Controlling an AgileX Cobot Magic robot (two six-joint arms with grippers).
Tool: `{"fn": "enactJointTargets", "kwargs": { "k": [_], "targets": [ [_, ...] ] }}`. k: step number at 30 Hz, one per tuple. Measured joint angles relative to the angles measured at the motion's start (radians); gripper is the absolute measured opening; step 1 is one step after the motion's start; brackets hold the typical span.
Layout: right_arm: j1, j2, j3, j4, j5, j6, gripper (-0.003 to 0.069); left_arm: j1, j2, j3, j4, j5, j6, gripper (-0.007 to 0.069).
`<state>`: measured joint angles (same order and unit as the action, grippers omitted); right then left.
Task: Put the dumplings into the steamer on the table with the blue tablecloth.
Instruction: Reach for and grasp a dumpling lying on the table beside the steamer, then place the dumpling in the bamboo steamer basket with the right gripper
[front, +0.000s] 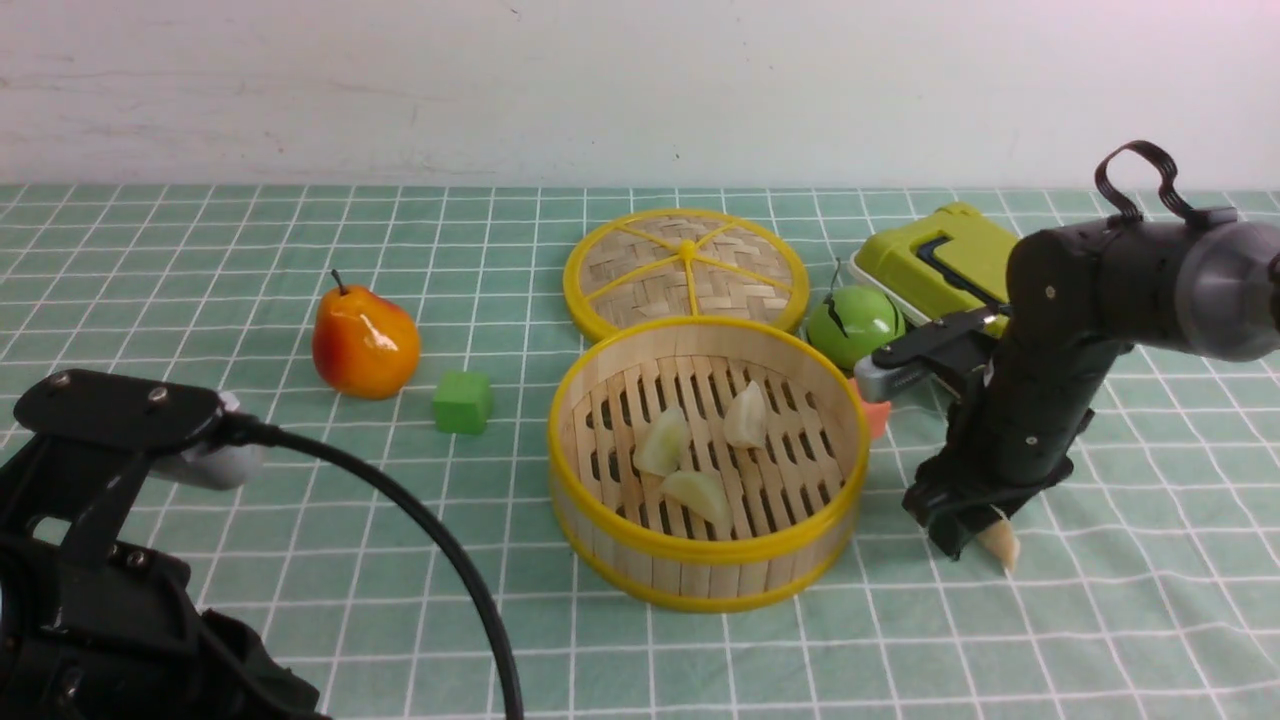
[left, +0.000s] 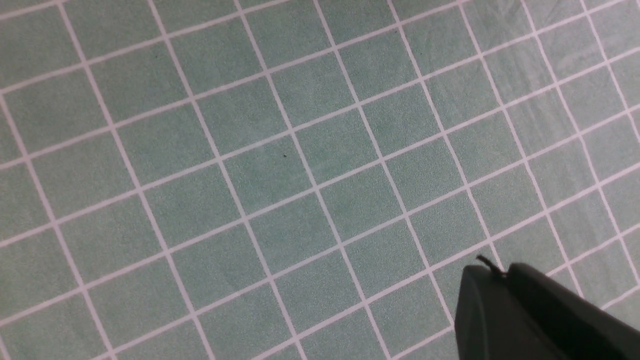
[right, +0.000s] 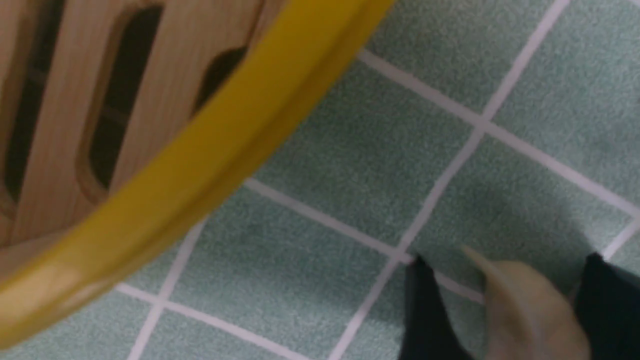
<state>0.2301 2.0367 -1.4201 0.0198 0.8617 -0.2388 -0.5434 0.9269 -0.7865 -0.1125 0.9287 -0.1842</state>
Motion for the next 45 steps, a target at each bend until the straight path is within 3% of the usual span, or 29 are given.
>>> {"fn": "enactJointTargets", "kwargs": {
  "k": [1,2,3,4,11,16,21,23,28,29,33,37,39,41,42,45],
  "targets": [
    [0.001,-0.003,0.000,-0.001,0.002,0.008,0.0289,0.000,0.000,0.000,0.000,0.001,0.000,0.0041],
    [0.002,-0.004,0.000,-0.003,0.003,0.008,0.0276,0.000,0.000,0.000,0.000,0.001,0.000,0.0041],
    [0.002,-0.013,0.000,-0.020,0.013,0.011,0.0181,0.000,0.000,0.000,0.000,0.001,0.000,0.0041],
    [0.002,-0.024,0.000,-0.037,0.027,0.013,0.0162,0.000,0.000,0.000,0.000,0.001,0.000,0.0041],
    [0.107,-0.166,-0.141,-0.034,0.140,0.015,0.0181,0.000,0.000,0.000,0.000,0.000,0.000,0.0048],
    [0.224,-0.135,-0.198,0.043,0.061,0.015,0.0181,0.000,0.000,0.000,0.000,-0.006,0.000,0.0055],
    [0.258,-0.038,-0.198,0.051,-0.022,0.015,0.0181,0.000,-0.021,0.001,-0.009,0.024,0.000,0.0058],
    [0.258,-0.011,-0.198,0.051,-0.044,0.023,0.0197,0.000,-0.048,0.012,-0.012,0.029,0.000,0.0059],
    [0.258,0.019,-0.198,0.052,-0.063,0.084,0.0351,0.000,-0.155,0.095,-0.003,0.016,0.000,0.0064],
    [0.258,0.016,-0.198,0.054,-0.059,0.105,0.0419,0.000,-0.206,0.148,0.010,0.001,0.000,0.0066],
    [0.258,-0.032,-0.197,0.072,-0.011,0.116,0.0449,0.000,-0.316,0.204,0.049,-0.034,-0.027,0.0069],
    [0.258,-0.136,-0.190,0.119,0.023,0.110,0.0365,0.000,-0.409,0.205,0.113,-0.062,-0.077,0.0069],
    [0.258,-0.282,-0.133,0.209,0.001,0.046,0.0231,0.000,-0.487,0.206,0.176,-0.062,-0.115,0.0071],
    [0.258,-0.365,-0.081,0.276,-0.025,-0.003,0.0156,0.000,-0.537,0.209,0.202,-0.063,-0.128,0.0072],
    [0.258,-0.461,-0.006,0.332,-0.061,-0.057,0.0074,0.000,-0.581,0.214,0.211,-0.067,-0.132,0.0074],
    [0.258,-0.615,0.138,0.427,-0.144,-0.135,-0.0010,0.000,-0.663,0.239,0.220,-0.095,-0.134,0.0076]
  ]
}}
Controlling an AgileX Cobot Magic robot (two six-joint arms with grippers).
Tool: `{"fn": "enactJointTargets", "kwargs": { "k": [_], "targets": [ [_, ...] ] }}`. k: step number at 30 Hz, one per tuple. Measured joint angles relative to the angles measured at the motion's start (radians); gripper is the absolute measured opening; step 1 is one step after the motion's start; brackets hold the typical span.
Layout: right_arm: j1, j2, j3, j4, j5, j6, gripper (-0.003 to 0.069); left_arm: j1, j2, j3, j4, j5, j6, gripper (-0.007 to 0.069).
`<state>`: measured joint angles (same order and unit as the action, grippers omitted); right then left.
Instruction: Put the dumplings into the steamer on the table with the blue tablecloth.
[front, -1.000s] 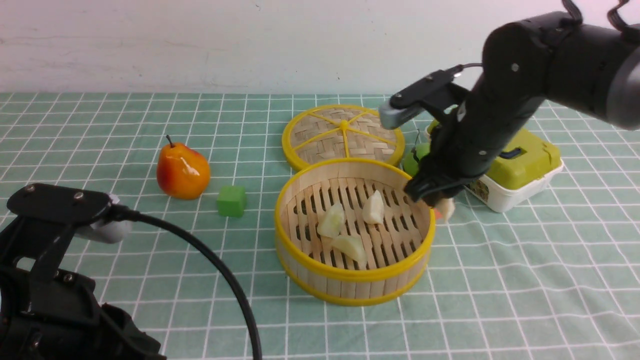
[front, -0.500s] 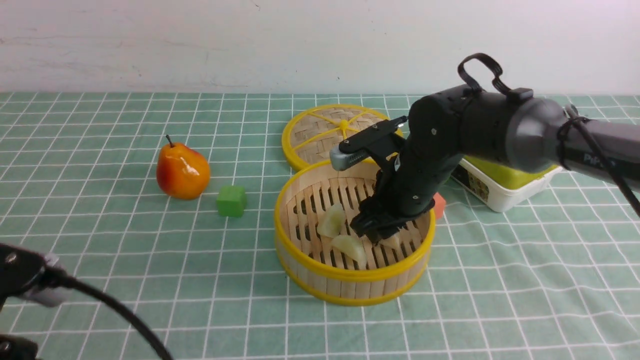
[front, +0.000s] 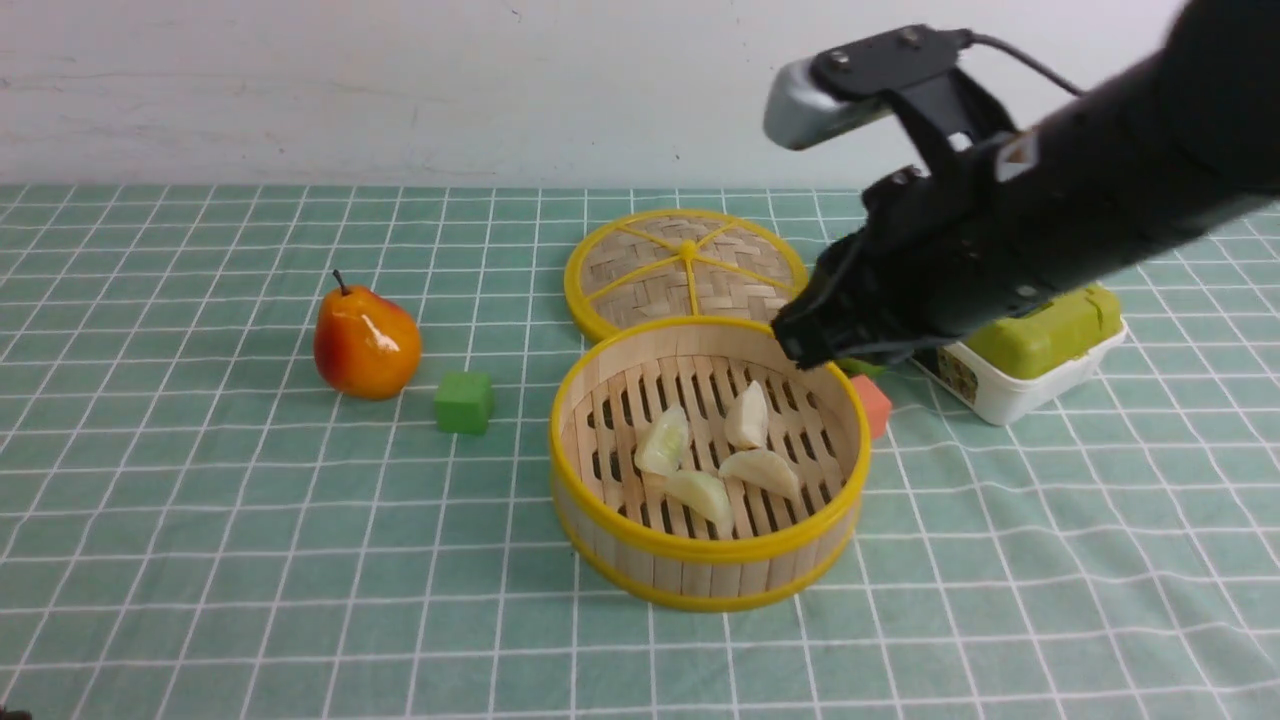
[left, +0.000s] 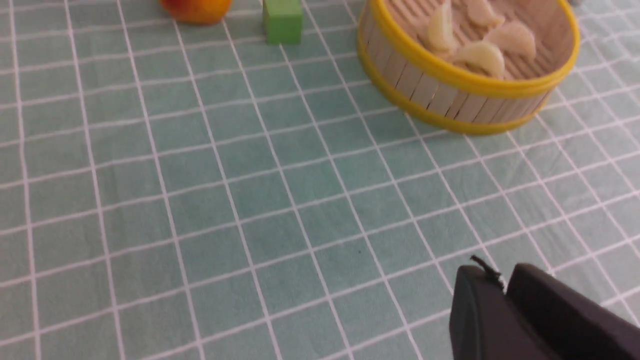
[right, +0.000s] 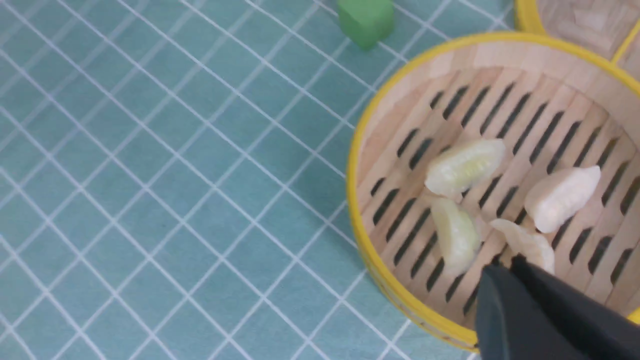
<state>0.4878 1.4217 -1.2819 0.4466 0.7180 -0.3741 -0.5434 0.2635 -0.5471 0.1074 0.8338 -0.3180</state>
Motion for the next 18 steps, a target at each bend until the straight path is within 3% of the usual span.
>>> {"fn": "enactJointTargets", "kwargs": {
  "k": [10,18],
  "targets": [
    [0.000,-0.513,0.494,0.146,-0.340,-0.144,-0.0020,0.000,-0.073,0.040,0.002,-0.025,-0.003,0.0083],
    [0.000,-0.711,0.584,0.149,-0.372,-0.145,-0.0019,0.000,-0.073,0.040,0.003,-0.025,-0.003,0.0091]
  ]
}}
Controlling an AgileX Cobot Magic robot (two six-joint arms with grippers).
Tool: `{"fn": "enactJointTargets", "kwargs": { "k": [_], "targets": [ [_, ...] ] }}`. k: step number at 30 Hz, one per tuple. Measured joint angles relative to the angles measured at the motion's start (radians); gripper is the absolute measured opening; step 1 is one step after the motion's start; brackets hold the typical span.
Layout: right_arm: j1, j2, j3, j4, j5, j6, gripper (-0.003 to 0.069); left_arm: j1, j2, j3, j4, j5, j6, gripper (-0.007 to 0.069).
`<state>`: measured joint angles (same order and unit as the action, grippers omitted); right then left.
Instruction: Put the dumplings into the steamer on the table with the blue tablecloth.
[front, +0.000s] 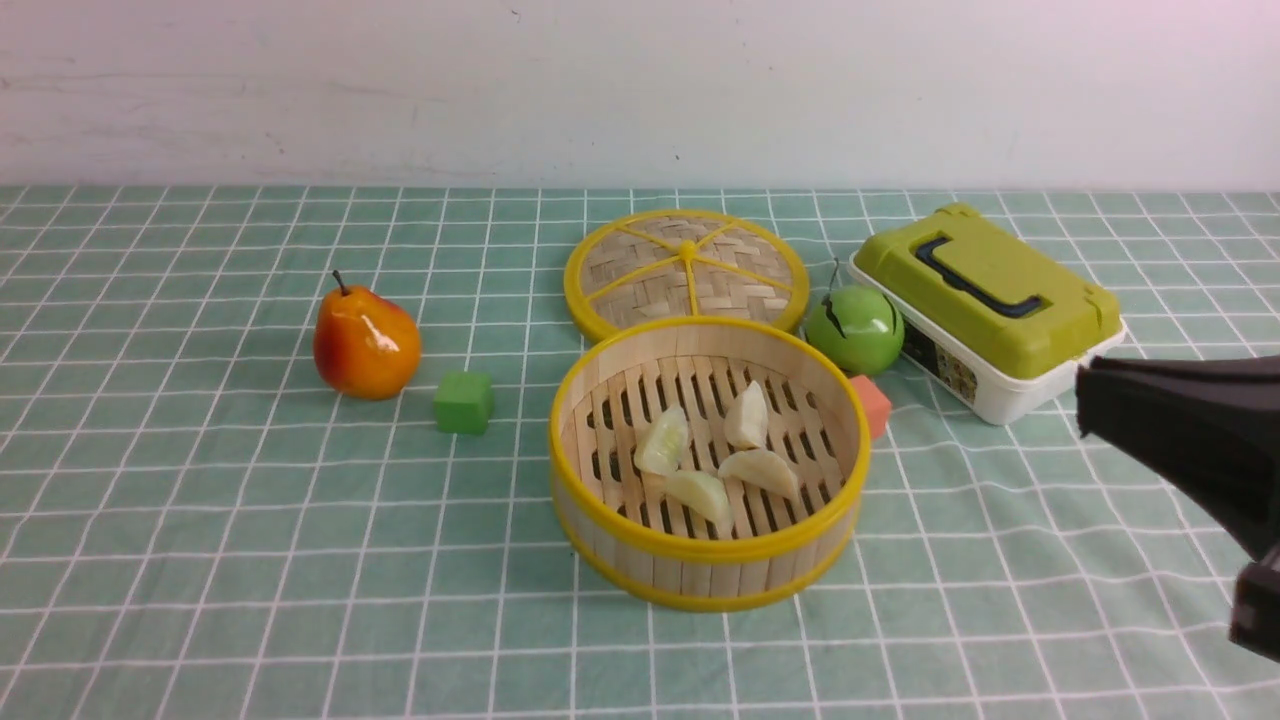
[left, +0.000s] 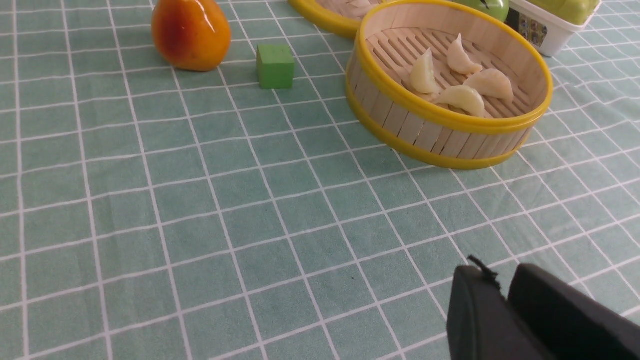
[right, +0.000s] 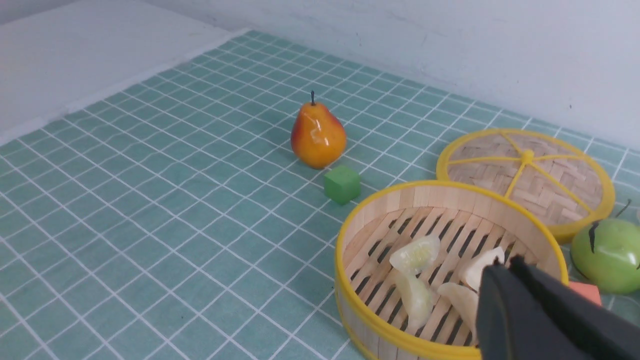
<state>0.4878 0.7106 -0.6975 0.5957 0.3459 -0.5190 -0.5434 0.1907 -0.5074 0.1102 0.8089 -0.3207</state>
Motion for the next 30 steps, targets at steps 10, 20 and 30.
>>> {"fn": "enactJointTargets", "kwargs": {
  "k": [10,20,30],
  "targets": [
    [0.000,-0.044,0.005,-0.001,0.033,-0.001,-0.0015,0.000,0.000,0.000,0.000,0.000,0.000,0.0099],
    [0.000,-0.047,0.018,-0.001,0.034,-0.001,-0.0012,0.000,0.000,0.000,0.000,0.000,0.000,0.0101],
    [-0.172,-0.419,0.496,-0.244,-0.311,0.305,-0.0022,0.000,0.000,0.000,0.000,0.000,0.000,0.0112]
  ]
}}
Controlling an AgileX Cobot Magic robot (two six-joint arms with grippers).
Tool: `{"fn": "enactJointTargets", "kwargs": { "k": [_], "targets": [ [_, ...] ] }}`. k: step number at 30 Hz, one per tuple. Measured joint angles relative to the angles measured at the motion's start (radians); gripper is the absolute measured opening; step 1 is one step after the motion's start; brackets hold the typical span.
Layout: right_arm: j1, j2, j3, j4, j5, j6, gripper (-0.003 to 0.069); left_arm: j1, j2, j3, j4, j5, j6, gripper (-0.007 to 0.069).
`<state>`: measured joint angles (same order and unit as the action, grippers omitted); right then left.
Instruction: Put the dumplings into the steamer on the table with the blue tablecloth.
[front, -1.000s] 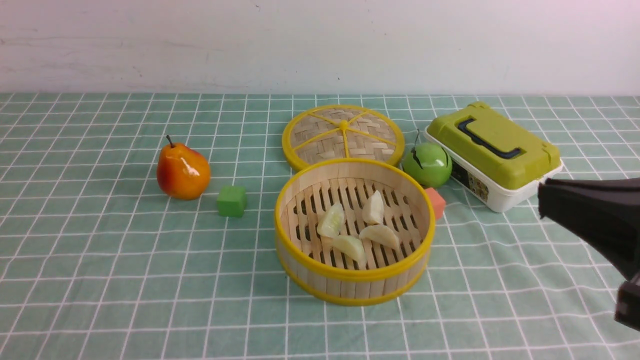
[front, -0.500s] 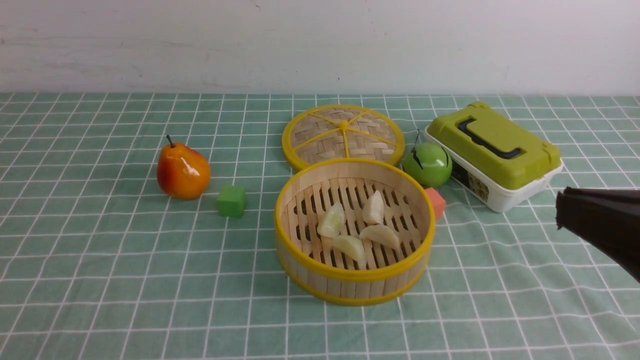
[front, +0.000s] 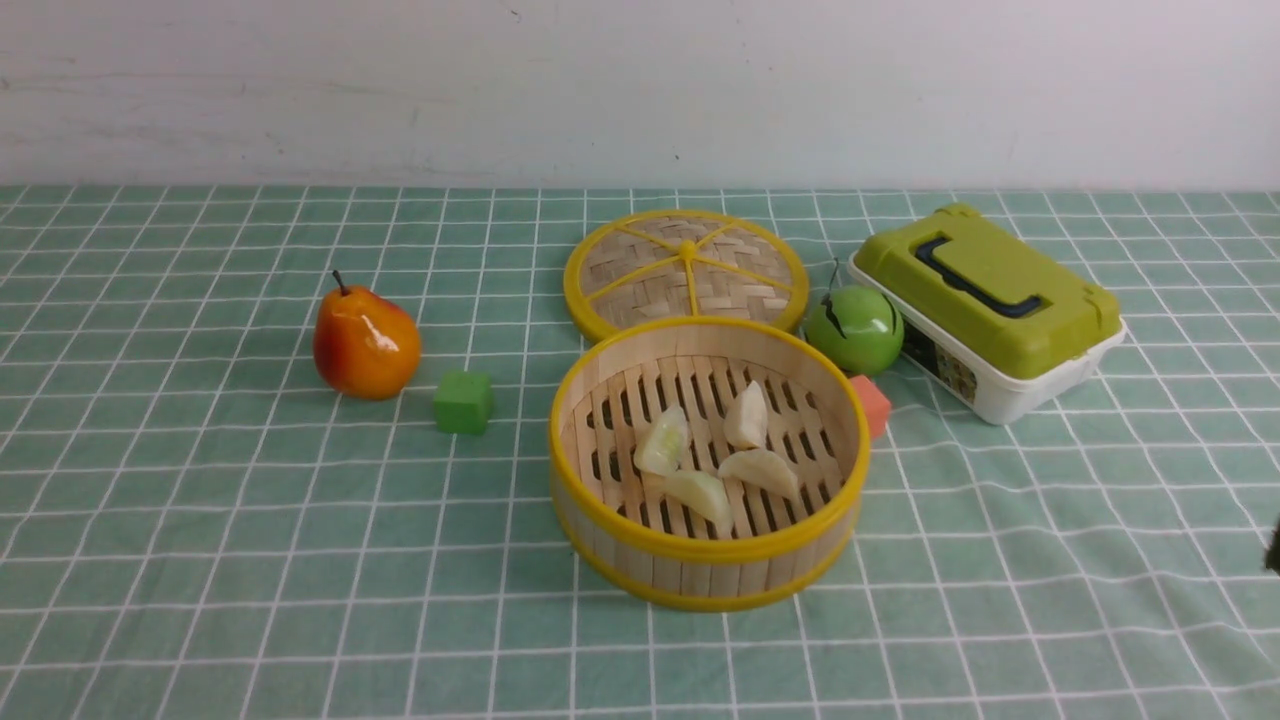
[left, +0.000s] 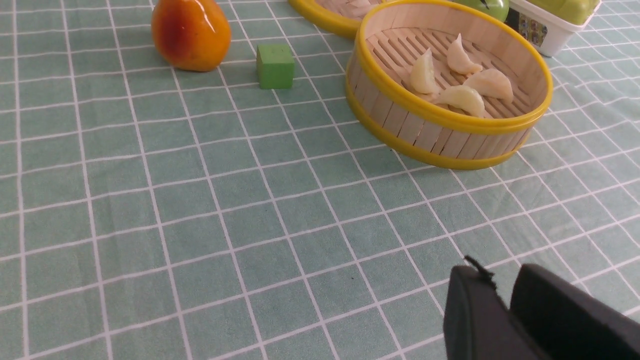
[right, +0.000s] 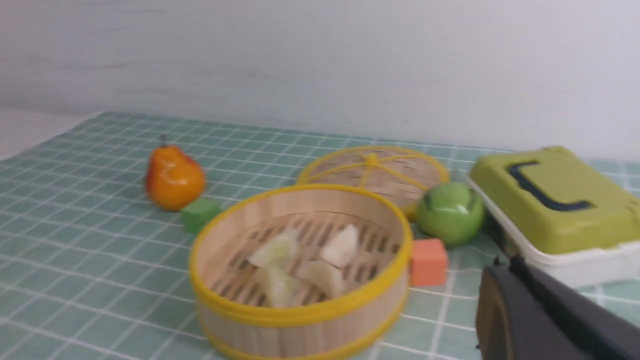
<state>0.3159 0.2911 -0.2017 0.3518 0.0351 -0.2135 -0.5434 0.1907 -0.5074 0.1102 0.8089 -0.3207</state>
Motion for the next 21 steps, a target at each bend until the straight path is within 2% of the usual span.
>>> {"fn": "enactJointTargets", "kwargs": {
  "k": [2,4,6,8,14,18,21],
  "targets": [
    [-0.077,-0.108,0.090,-0.130,0.015,0.148,-0.0022,0.000,0.000,0.000,0.000,0.000,0.000,0.0112],
    [-0.130,-0.163,0.126,-0.207,0.042,0.235,-0.0022,0.000,0.000,0.000,0.000,0.000,0.000,0.0113],
    [-0.203,-0.256,0.176,-0.308,0.128,0.396,-0.0022,0.000,0.000,0.000,0.000,0.000,0.000,0.0114],
    [-0.245,-0.292,0.203,-0.371,0.195,0.483,-0.0022,0.000,0.000,0.000,0.000,0.000,0.000,0.0114],
    [-0.257,-0.301,0.228,-0.416,0.265,0.516,-0.0022,0.000,0.000,0.000,0.000,0.000,0.000,0.0120],
    [-0.257,-0.302,0.228,-0.413,0.286,0.403,-0.0022,0.000,0.000,0.000,0.000,0.000,0.000,0.0122],
    [-0.257,-0.302,0.228,-0.404,0.292,0.371,-0.0022,0.000,0.000,0.000,0.000,0.000,0.000,0.0125]
  ]
}}
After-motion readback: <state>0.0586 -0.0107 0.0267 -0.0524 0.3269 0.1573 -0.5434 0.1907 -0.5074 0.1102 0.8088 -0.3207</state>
